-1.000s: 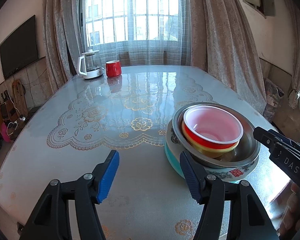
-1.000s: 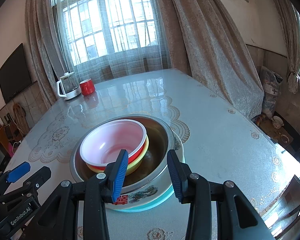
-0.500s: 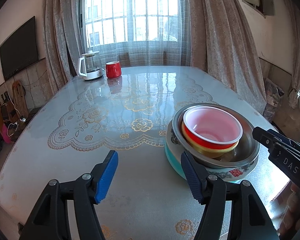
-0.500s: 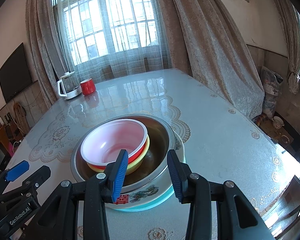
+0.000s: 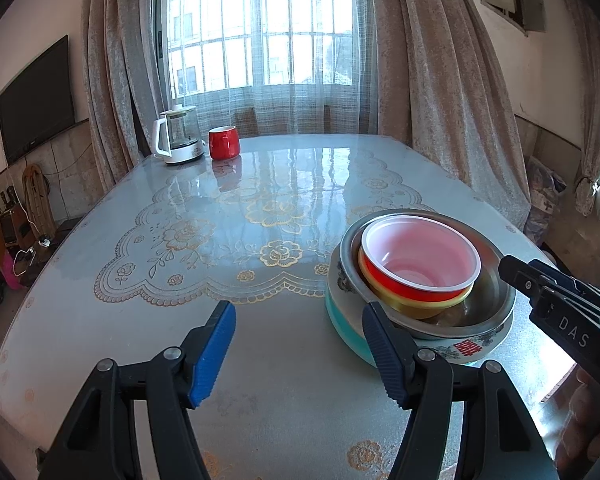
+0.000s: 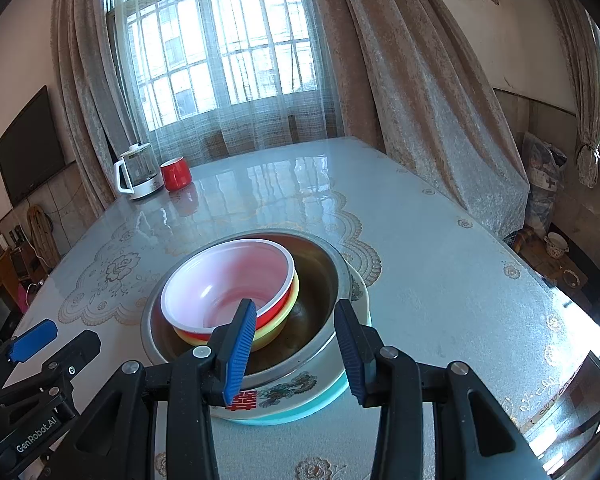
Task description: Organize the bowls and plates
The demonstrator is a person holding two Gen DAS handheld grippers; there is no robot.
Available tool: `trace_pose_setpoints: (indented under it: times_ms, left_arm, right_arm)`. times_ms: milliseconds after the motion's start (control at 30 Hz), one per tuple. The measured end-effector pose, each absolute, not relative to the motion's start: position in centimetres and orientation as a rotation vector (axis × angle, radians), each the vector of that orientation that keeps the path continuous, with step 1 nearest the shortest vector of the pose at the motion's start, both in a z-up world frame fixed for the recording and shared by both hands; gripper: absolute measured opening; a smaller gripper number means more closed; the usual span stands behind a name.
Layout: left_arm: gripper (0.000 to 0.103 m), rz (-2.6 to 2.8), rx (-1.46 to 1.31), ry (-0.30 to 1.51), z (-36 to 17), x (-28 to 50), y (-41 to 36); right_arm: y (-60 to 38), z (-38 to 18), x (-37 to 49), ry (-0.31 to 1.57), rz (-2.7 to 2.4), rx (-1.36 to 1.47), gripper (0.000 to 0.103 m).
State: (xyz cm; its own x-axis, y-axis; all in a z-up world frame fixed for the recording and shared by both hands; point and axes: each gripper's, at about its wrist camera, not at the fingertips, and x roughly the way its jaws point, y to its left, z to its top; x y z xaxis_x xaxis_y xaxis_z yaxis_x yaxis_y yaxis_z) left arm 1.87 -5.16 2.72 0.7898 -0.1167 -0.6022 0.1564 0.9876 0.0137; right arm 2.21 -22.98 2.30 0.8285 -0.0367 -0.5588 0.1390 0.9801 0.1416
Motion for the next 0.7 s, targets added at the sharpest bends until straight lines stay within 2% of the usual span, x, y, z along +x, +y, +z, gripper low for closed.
trace_pose_setpoints:
  times_ms: [700]
  left_arm:
    - [0.067,-0.163,0.043,0.627,2.6,2.6,-4.8]
  right_arm:
    - [-24.0,2.1,2.7,0.580,-0.109,0.199,0.041]
